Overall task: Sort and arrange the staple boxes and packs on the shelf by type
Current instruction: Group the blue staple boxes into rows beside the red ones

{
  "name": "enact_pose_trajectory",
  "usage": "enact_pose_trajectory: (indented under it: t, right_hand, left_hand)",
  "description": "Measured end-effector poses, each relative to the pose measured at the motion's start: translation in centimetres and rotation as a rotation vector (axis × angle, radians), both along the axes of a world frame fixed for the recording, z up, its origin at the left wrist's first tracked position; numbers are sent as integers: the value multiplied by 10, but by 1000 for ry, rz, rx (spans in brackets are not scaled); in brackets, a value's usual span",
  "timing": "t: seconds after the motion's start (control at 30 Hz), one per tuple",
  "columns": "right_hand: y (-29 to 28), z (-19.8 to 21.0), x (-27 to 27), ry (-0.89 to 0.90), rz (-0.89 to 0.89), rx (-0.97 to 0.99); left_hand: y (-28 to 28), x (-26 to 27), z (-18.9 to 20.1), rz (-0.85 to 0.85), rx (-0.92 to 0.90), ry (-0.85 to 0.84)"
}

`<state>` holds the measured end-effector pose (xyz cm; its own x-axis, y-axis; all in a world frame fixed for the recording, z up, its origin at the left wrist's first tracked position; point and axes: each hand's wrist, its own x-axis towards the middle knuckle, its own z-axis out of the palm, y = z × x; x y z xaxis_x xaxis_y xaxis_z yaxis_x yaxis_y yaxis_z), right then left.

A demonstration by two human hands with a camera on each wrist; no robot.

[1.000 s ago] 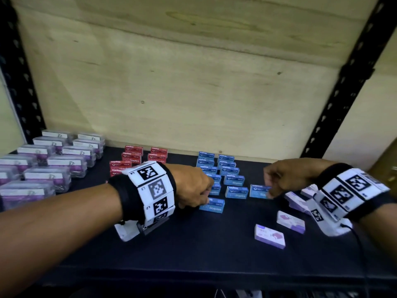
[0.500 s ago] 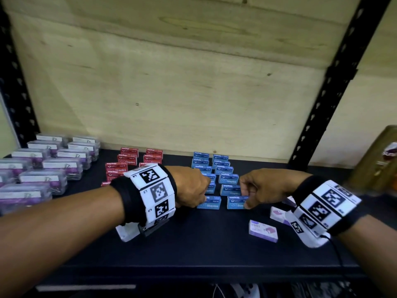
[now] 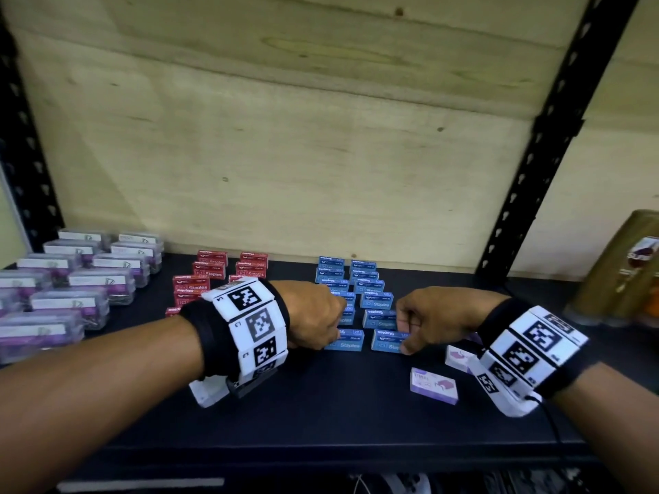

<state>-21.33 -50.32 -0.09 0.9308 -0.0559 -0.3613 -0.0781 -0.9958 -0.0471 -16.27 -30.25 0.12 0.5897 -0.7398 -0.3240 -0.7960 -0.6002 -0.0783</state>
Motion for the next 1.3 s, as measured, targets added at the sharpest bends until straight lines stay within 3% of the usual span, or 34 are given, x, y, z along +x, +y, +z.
enact_pose_trajectory:
  t: [0.17,0.37,0.53,0.97,1.13,1.3]
  right_hand:
    - [-6,3,-4,25,-32,67]
    - [-38,26,-17,-1,-118,49]
    - [-63,28,-27,47,-194,1]
    - [-63,2,-48,87,-206,-19]
    - [-63,-1,-49,61,-189,-27]
    - [-61,1,-49,78,-161,11]
  left_hand:
    - [2,-3,5,48,3,9]
    - [-7,-26,18,-58,-105,-262]
    - [-32,-43,13,-183,-164,-173]
    - [-75,-50,-13,-302,-67,-63]
    - [-79,-45,-18,-305,-151,-14]
    - [-79,-43,-17,-278,-258,152]
